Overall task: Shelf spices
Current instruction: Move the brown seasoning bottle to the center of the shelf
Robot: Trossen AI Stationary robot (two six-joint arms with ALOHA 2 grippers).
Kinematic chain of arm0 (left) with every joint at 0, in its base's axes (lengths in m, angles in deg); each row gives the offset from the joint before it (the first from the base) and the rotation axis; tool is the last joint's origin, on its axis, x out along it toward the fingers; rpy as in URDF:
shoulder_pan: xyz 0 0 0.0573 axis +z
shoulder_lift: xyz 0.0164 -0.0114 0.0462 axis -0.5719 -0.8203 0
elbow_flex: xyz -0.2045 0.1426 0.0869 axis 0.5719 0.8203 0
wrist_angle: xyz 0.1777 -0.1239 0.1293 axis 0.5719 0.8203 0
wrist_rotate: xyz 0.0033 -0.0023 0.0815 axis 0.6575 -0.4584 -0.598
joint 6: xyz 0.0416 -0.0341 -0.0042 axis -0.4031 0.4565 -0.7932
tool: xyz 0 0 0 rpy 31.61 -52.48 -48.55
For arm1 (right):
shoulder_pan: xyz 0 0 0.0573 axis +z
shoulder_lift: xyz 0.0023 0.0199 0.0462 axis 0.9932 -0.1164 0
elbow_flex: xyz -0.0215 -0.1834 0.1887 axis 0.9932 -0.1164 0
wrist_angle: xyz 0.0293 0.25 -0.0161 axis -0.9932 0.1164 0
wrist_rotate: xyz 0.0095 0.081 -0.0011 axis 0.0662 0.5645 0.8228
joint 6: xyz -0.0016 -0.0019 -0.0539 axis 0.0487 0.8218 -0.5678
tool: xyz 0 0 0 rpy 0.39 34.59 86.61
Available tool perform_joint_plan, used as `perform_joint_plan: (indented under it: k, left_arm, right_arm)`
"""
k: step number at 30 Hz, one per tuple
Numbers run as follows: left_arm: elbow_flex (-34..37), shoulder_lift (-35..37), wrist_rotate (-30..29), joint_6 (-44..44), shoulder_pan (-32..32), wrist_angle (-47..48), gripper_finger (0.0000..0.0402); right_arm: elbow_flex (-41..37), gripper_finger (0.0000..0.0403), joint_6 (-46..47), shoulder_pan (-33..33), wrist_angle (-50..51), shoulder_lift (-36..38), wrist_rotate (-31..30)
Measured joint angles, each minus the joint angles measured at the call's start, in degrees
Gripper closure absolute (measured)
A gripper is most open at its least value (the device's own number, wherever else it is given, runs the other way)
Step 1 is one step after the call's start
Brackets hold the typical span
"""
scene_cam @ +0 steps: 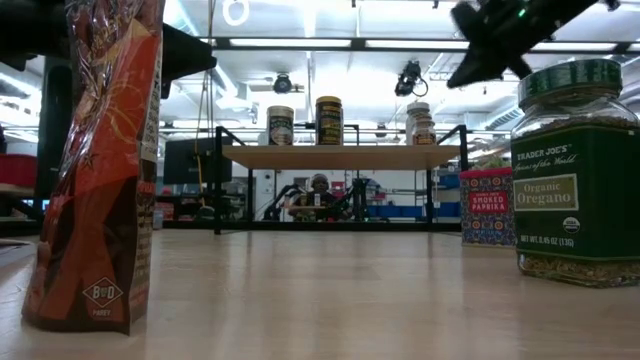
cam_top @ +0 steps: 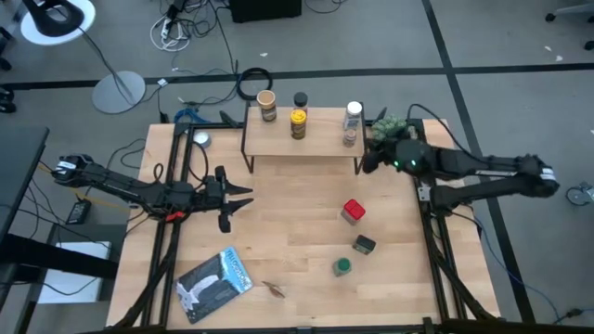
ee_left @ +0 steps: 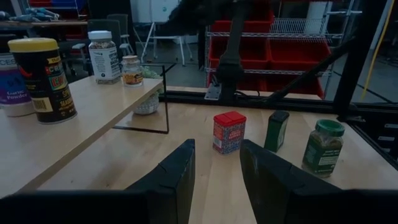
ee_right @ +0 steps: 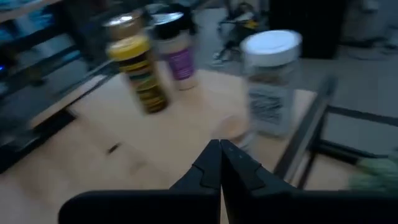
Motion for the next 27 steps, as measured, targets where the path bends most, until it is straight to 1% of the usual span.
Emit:
perform_joint_plan:
  k: [2,5,7,10,14,18,21,25,27]
  left_arm:
    - [0.0,0.0,0.0,0.0,0.0,0.1,0.0271]
    - [0.0,0.0,-0.3,0.0,0.0,0.6,0.0271]
    - [0.0,0.0,-1.0,0.0,0.0,0.5,0.0271]
    - [0.0,0.0,-1.6,-0.3,0.0,0.7,0.0271]
    - [0.0,0.0,-1.6,-1.0,0.0,1.1,0.0271]
    - [0.0,0.0,-1.6,-1.0,0.0,1.4,0.0271]
    - [0.0,0.0,-1.7,-1.2,0.0,1.4,0.0271]
    - [0.0,0.0,-1.7,-1.2,0.0,1.5,0.0271]
    - [0.0,0.0,-1.7,-1.2,0.0,1.5,0.0271]
  right_arm:
    - [0.0,0.0403,0.0,-3.7,0.0,-2.0,2.9]
    - [1.1,0.0403,-0.5,-7.5,-1.6,-5.9,10.0]
    - [2.3,0.0403,-1.6,-8.8,-1.8,-8.8,11.4]
    - [3.8,0.0403,-2.8,-9.9,-1.2,-12.7,11.5]
    - [5.9,0.0403,-4.6,-10.0,-1.7,-15.3,10.2]
    - [6.5,0.0403,-6.0,-9.1,-5.2,-15.0,10.5]
    - [6.5,0.0403,-6.4,-8.7,-5.1,-14.2,10.2]
    - [6.5,0.0403,-5.0,-8.8,-3.4,-13.3,4.9]
    - [6.5,0.0403,-4.1,-9.3,-2.2,-13.4,3.5]
